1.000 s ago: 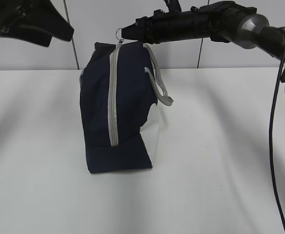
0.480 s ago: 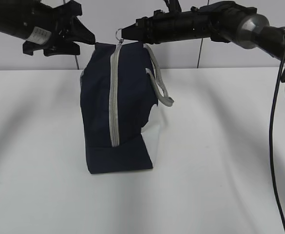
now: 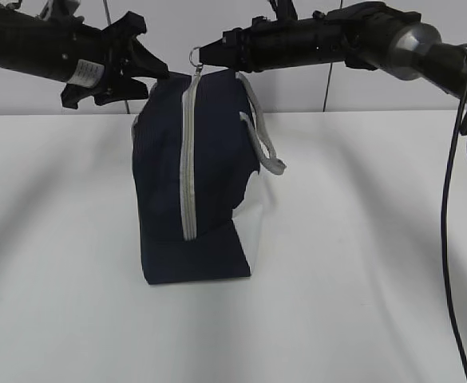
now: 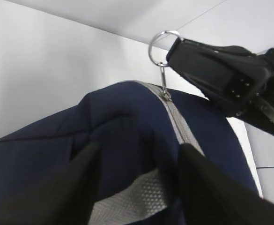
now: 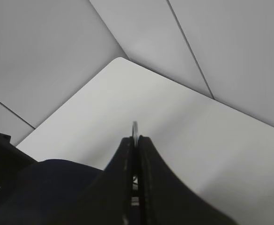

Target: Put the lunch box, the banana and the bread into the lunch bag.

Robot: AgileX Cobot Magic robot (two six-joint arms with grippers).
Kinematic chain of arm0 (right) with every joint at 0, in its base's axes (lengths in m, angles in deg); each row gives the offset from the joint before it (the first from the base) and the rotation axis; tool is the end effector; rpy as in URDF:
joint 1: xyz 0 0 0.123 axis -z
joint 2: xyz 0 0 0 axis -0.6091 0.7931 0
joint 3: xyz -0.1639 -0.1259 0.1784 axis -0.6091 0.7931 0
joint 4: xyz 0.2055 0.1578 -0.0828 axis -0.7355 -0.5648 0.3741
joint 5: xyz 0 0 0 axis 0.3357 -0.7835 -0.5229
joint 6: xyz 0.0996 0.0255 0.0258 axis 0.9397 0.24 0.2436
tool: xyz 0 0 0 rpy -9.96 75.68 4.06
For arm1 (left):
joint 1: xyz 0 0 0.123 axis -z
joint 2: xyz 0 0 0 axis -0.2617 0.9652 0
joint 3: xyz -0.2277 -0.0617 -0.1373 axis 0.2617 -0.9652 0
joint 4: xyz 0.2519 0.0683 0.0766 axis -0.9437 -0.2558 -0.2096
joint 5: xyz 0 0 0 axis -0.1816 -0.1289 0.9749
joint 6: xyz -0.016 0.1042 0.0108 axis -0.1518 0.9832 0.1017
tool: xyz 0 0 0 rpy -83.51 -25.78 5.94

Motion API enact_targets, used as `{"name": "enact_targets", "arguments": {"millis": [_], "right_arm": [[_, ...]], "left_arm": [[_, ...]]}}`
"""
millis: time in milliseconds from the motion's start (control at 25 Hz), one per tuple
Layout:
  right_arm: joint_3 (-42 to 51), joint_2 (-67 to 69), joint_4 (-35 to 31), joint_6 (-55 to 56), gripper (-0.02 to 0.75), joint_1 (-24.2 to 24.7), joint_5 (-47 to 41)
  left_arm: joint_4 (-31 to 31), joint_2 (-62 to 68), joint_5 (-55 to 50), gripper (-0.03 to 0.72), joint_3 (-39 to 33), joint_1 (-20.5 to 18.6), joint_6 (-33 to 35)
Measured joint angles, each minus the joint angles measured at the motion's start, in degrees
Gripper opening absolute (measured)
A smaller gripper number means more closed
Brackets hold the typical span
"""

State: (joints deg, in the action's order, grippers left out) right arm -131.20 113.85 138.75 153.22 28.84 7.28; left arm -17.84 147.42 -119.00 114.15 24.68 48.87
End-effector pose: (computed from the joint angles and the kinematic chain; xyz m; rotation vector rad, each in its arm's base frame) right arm 0.5666 0.1659 0.2125 -0.6005 1.8360 0.9776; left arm 0.4400 -0.1328 0.2336 -0.0403 2.2743 -1.0050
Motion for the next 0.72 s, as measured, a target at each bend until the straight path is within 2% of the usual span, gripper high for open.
{"name": "enact_targets", "arguments": {"millis": [160,440,720], "right_arm": [[0.0,0.0,0.0,0.0,-0.016,0.0,0.0],[0.0,0.0,0.1,0.0,-0.016,0.0,0.0],[0.0,0.0,0.4,0.0,-0.016,0.0,0.0]], "left_arm": [[0.9,0.4,0.5,0.360,0.0,0.9,0.8],[1.3,0.4,2.7,0.265,0.0,2.6,1.4],[1.3,0.4,2.3,0.267,0.0,2.7,1.5]]}}
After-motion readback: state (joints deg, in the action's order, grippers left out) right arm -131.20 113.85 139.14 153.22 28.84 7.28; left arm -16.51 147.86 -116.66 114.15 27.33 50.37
